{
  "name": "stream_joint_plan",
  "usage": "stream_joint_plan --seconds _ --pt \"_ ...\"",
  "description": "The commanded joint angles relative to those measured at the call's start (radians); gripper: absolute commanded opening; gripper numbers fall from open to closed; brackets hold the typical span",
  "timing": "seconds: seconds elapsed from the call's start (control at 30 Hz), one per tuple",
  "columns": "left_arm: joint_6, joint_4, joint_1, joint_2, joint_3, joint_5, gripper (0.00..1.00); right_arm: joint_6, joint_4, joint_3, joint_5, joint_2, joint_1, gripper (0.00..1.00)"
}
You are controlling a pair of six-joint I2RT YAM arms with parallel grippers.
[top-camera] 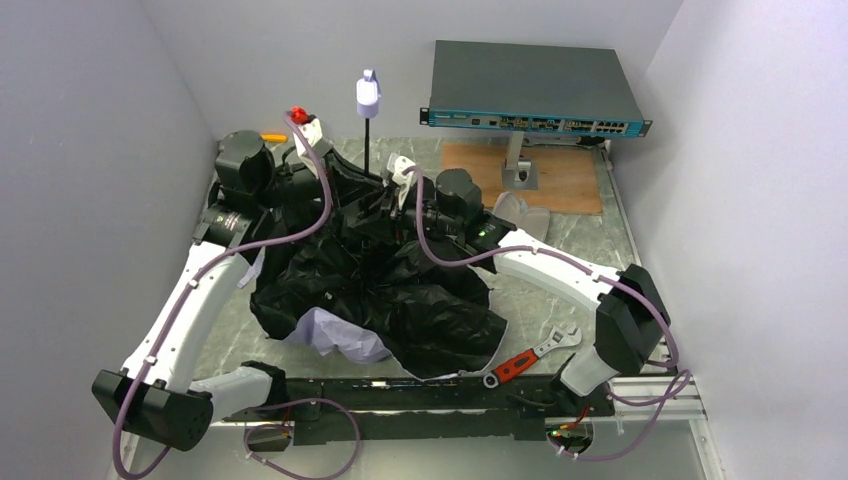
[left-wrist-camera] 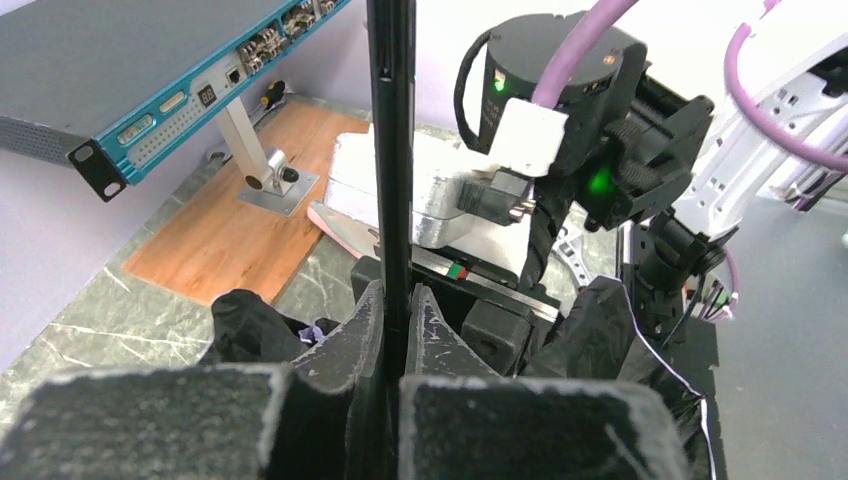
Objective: Open the umbrella
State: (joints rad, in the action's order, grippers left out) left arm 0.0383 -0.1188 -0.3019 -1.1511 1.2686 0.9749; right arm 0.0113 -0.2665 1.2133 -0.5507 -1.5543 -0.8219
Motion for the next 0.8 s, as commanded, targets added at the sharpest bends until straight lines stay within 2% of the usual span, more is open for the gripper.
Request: stream_joint_plan --seconds 0.0,0.13,0.27,0.47,0.57,0.77 --pt "0.101 0.054 0.005 0.022 0.115 0.013 0.00 0.057 -0.115 -0.052 -0.036 0.003 0.035 0.36" --pt "0.153 0.076 0.018 0.011 0.153 0.032 0.00 0.027 -0.168 -0.116 -0.034 0.000 0.035 0.62" --pt "0.212 0.110 0.033 0.004 0.162 0.050 0.00 0.012 -0.167 -0.130 -0.044 -0.010 0.036 0.72" --pt "0.308 0.221 0.067 0.005 0.186 0.097 0.00 -0.065 -0.136 -0.173 -0.041 -0.052 0.064 0.82" --pt "0.293 0.187 0.084 0.004 0.228 0.100 0.00 -0.100 -0.100 -0.205 -0.054 -0.054 0.093 0.86" --pt "0.169 0.064 0.088 0.012 0.257 0.103 0.00 -0.145 -0.062 -0.252 -0.066 -0.005 0.133 0.88"
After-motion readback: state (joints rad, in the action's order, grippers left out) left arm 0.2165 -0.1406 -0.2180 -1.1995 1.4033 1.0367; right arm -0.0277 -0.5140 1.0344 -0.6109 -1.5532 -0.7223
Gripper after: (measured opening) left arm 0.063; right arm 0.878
